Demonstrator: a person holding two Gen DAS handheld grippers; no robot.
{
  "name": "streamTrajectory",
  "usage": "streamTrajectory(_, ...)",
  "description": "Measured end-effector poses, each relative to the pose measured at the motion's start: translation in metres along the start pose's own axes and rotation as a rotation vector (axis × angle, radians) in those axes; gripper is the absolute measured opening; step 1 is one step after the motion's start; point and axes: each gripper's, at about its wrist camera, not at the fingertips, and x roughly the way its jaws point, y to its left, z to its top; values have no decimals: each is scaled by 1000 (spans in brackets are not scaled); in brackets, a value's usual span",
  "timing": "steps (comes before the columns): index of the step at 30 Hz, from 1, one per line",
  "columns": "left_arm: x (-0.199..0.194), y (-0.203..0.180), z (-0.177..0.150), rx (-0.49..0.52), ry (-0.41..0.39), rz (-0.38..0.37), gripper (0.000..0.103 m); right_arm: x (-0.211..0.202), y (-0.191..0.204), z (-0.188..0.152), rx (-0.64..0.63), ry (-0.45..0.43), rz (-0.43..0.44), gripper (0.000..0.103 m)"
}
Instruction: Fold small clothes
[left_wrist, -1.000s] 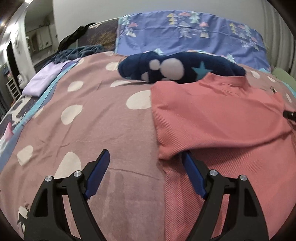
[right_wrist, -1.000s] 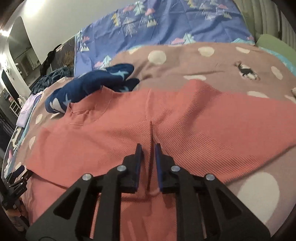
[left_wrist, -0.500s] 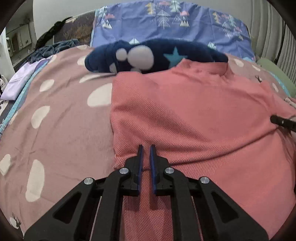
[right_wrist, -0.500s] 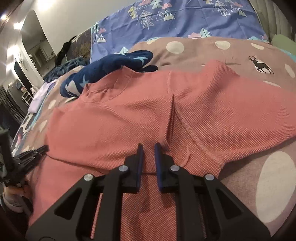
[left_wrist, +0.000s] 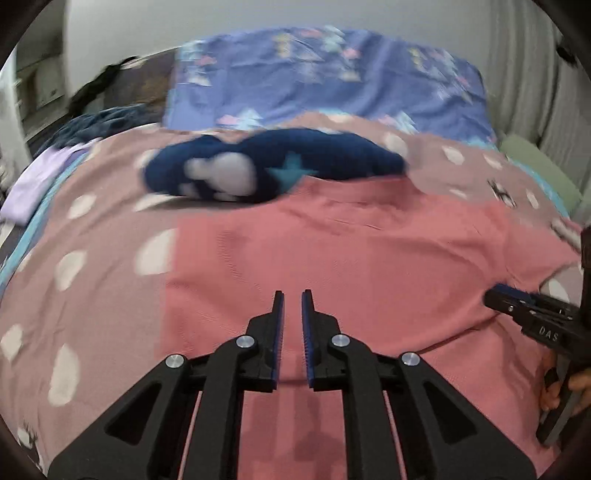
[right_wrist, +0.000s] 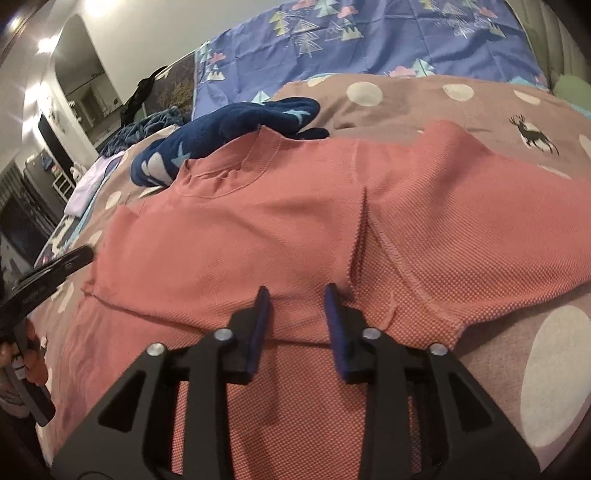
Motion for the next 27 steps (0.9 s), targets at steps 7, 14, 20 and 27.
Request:
streamTrajectory(7, 46, -29, -17, 68, 33, 111, 47, -21, -36, -3, 179, -80, 91, 10)
streamTrajectory(14, 49, -2, -17, -56, 60, 129, 85, -37, -35, 0, 189, -131, 24, 12)
streamTrajectory(20, 43, -5, -19, -36, 29, 127, 74, -103, -79, 9, 302, -288, -71, 33)
streamTrajectory(27, 17, 1, -19, -74, -110, 65, 38, -161, -219, 4, 665, -265, -355, 50)
